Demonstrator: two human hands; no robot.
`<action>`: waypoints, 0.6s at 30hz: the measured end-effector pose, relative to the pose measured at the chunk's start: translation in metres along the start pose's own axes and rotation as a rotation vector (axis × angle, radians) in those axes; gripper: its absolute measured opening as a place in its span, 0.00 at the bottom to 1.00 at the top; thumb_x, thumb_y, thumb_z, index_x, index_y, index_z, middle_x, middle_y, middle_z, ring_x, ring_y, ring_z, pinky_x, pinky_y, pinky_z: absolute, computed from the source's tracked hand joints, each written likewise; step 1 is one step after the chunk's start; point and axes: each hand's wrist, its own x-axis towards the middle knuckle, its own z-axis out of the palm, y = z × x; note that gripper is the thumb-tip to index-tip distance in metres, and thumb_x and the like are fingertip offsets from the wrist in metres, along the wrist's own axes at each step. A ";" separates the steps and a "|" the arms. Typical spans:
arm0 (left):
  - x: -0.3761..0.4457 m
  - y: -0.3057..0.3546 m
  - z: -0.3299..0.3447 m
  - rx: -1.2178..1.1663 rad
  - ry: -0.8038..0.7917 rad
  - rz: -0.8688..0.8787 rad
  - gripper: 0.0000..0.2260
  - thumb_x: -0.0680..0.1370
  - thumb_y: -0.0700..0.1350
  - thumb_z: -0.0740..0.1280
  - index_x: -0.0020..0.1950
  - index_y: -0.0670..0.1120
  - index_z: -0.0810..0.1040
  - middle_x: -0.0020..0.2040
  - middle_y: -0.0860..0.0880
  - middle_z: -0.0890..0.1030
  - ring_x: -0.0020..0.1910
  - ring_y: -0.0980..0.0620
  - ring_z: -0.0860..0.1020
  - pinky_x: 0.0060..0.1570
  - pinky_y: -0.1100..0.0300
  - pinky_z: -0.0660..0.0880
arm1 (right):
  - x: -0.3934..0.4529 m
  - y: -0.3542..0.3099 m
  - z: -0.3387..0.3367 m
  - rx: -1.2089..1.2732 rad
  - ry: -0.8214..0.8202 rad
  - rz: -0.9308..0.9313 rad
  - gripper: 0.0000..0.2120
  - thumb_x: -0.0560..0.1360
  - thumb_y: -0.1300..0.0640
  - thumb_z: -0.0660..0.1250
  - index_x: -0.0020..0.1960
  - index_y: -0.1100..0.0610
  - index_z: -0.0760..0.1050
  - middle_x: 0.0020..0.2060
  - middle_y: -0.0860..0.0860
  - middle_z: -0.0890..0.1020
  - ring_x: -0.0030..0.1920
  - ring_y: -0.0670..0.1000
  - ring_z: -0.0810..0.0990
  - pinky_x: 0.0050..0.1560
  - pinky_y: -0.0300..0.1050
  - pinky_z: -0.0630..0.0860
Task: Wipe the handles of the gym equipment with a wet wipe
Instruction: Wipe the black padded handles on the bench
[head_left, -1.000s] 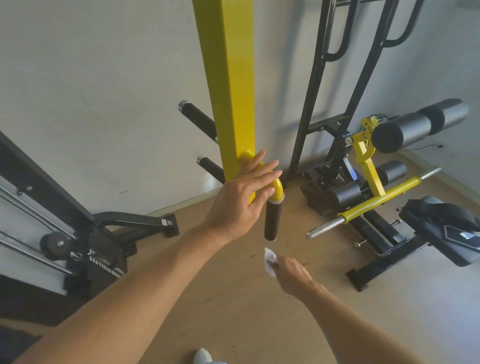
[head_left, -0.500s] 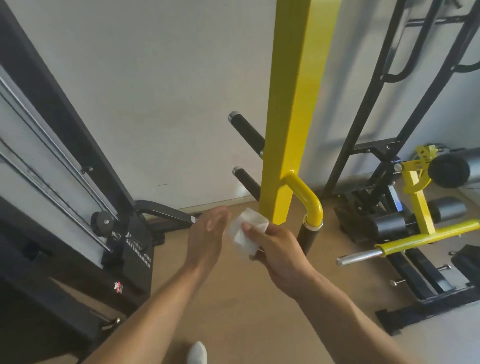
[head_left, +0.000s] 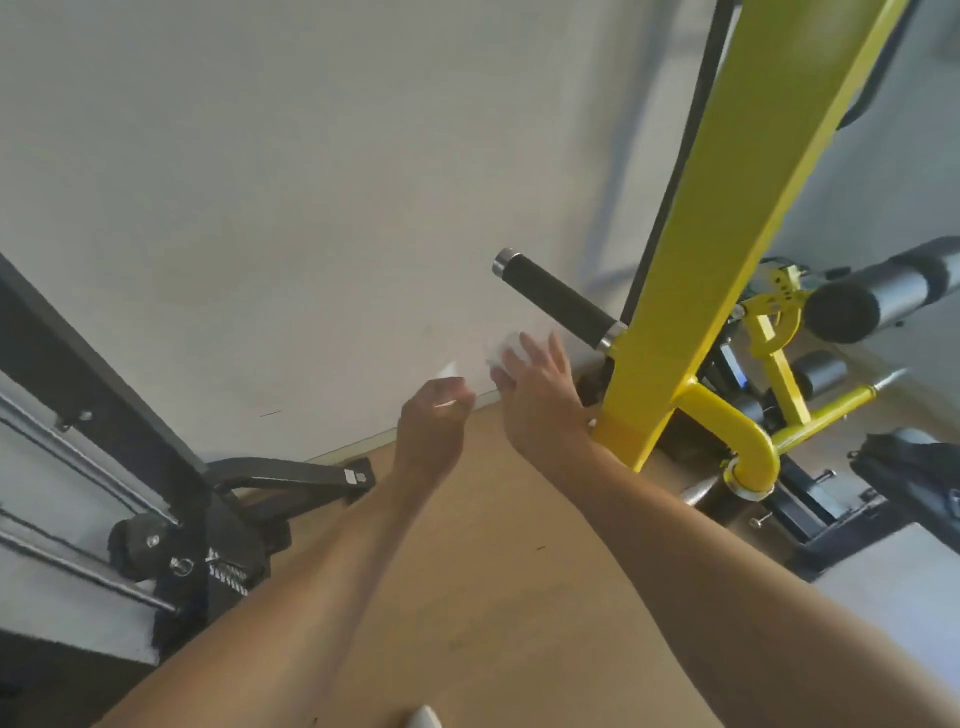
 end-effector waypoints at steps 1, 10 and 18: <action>0.010 -0.003 0.000 0.008 -0.031 0.033 0.10 0.79 0.46 0.68 0.60 0.47 0.81 0.53 0.54 0.82 0.52 0.57 0.79 0.43 0.80 0.68 | 0.004 0.005 0.004 -0.184 -0.103 -0.046 0.19 0.85 0.51 0.53 0.73 0.53 0.69 0.71 0.55 0.71 0.74 0.57 0.65 0.77 0.52 0.54; 0.060 -0.010 0.009 -0.006 -0.334 0.146 0.13 0.82 0.52 0.64 0.62 0.50 0.80 0.56 0.57 0.82 0.54 0.58 0.80 0.47 0.71 0.71 | 0.007 -0.002 0.000 -0.249 0.005 0.324 0.14 0.79 0.55 0.69 0.61 0.58 0.70 0.51 0.54 0.82 0.48 0.55 0.83 0.43 0.43 0.74; 0.074 -0.008 0.022 -0.070 -0.451 0.189 0.10 0.80 0.47 0.69 0.59 0.49 0.84 0.50 0.59 0.84 0.45 0.78 0.77 0.48 0.80 0.71 | -0.003 0.000 0.010 -0.730 -0.197 0.411 0.14 0.80 0.56 0.57 0.63 0.60 0.71 0.55 0.57 0.81 0.55 0.59 0.80 0.60 0.53 0.71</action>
